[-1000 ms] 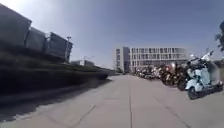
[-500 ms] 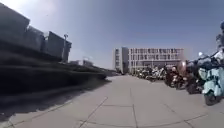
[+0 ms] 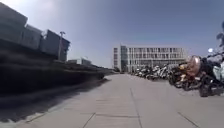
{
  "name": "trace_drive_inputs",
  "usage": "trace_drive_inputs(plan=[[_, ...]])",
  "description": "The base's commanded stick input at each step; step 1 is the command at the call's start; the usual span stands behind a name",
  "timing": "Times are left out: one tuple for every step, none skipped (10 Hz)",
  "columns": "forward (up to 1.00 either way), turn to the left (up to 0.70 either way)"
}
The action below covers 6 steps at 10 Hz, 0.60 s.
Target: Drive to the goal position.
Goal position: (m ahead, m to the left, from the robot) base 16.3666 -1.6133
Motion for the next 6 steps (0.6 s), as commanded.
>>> trace_drive_inputs(plan=[[1.00, 0.02], [1.00, 0.02], [1.00, 0.02], [1.00, 0.02], [1.00, 0.02], [1.00, 0.02]])
